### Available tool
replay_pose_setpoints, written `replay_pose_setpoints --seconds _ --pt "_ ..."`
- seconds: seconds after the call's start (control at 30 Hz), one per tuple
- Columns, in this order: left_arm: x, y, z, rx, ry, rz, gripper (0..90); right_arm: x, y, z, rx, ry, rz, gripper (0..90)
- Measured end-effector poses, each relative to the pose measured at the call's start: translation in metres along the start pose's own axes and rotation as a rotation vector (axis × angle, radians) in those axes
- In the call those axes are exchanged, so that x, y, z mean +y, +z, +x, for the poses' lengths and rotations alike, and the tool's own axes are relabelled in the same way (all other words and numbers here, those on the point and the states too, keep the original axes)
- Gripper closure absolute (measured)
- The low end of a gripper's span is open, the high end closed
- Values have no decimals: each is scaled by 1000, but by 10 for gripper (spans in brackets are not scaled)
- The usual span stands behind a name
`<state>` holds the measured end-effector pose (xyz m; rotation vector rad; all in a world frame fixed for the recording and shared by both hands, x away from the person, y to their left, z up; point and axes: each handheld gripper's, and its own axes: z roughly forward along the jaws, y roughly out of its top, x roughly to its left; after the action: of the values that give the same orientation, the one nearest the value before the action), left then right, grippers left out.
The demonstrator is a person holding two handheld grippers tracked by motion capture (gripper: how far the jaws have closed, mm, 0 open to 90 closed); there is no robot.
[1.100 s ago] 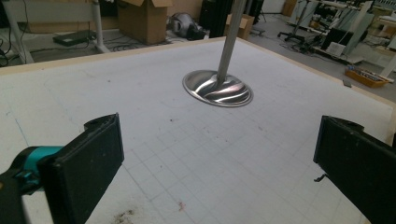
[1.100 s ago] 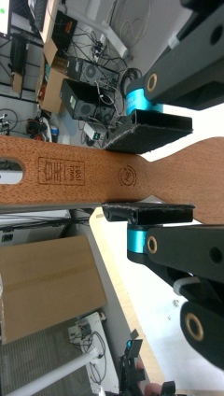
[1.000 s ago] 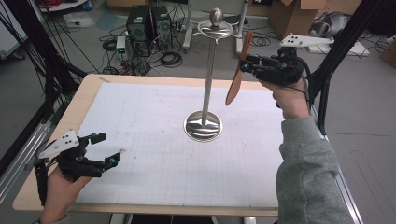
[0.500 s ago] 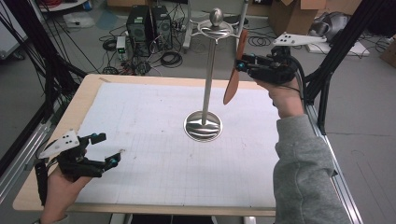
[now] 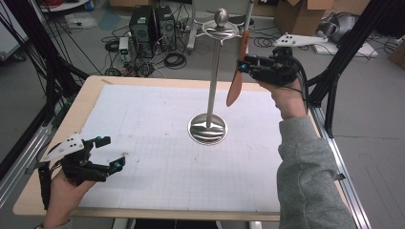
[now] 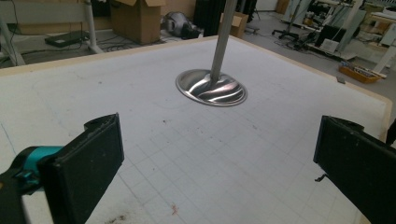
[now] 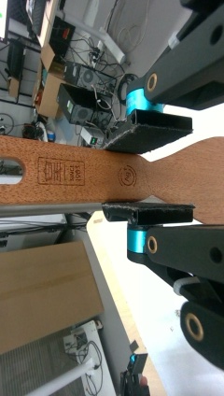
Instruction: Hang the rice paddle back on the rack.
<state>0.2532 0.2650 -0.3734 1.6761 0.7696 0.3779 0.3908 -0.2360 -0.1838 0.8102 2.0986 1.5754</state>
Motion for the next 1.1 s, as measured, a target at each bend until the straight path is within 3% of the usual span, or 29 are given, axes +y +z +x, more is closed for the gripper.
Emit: replay_pose_setpoints --seconds 0.67,0.97,1.1 --pt "-3 2 2 3 -6 7 21 -4 6 1 5 5 -13 634" --pt "0 1 1 8 -5 -4 20 -8 -1 9 -9 1 -42 492" --pt "3 3 0 1 1 -9 20 -16 -5 9 -19 21 -44 418"
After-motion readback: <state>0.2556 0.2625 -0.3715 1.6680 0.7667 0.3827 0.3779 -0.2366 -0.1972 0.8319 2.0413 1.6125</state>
